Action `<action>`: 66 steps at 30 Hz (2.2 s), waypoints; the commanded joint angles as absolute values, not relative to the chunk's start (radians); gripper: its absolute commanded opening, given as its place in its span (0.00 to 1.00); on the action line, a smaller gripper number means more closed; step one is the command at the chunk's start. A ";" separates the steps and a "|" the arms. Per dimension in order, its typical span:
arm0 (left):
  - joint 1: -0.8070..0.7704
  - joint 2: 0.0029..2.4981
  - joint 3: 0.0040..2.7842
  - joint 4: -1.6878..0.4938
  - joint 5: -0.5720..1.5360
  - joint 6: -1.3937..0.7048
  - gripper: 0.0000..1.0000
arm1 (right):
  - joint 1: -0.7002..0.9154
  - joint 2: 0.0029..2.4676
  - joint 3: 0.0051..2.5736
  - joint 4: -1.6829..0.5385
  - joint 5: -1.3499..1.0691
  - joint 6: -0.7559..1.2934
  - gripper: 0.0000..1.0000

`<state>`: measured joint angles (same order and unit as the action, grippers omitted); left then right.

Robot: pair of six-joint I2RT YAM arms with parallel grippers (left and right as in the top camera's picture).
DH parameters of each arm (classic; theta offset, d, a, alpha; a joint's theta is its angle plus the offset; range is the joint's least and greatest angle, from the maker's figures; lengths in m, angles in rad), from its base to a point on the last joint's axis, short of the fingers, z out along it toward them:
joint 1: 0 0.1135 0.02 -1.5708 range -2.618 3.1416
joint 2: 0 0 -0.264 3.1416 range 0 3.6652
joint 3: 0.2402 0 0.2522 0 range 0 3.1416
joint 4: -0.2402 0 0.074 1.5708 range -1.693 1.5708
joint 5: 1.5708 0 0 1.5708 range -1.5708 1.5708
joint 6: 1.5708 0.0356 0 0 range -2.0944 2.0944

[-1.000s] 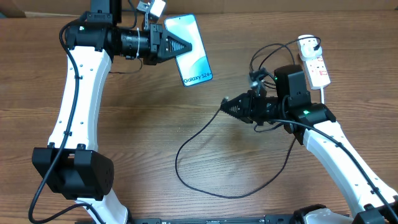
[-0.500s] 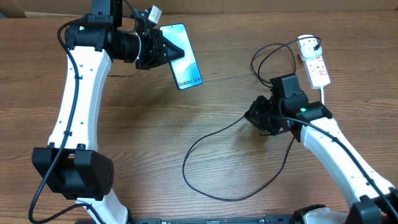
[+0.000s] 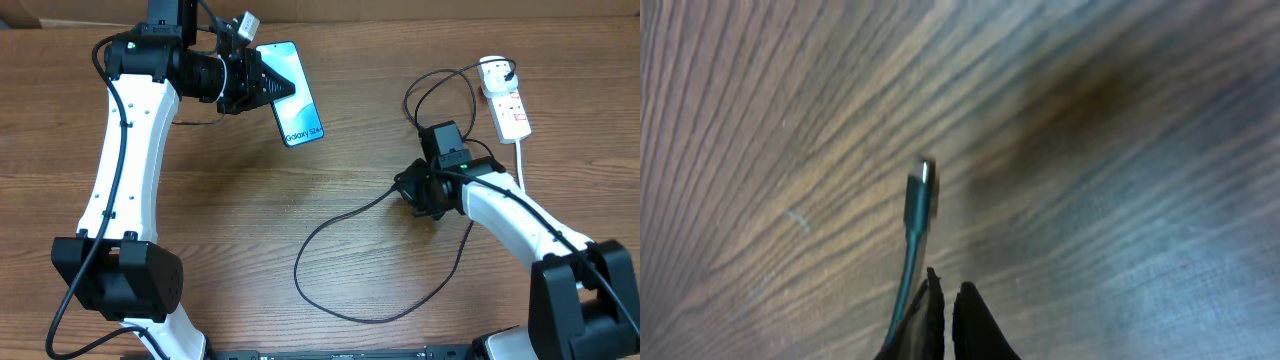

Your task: Plug charger to phone and switch on socket

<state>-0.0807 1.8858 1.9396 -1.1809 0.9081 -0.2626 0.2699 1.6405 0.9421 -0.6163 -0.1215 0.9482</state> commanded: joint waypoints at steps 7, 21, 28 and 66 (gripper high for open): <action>-0.079 1.876 1.953 -1.178 0.932 -0.270 0.04 | 0.276 1.651 0.936 -0.593 -0.113 0.981 0.57; -0.079 1.876 1.953 -1.193 0.931 -0.269 0.04 | 0.338 1.755 0.936 -0.512 -0.105 1.097 0.48; -0.079 1.876 1.953 -1.200 0.931 -0.265 0.04 | 0.337 1.792 0.936 -0.487 -0.105 1.100 0.35; -0.079 1.876 1.953 -1.201 0.932 -0.266 0.04 | 0.339 1.798 0.897 -0.416 -0.059 1.096 0.24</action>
<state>-0.0807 1.8858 1.9396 -1.2022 0.9035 -0.2626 0.3363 1.7695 0.9295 -0.4114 -0.0746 1.0954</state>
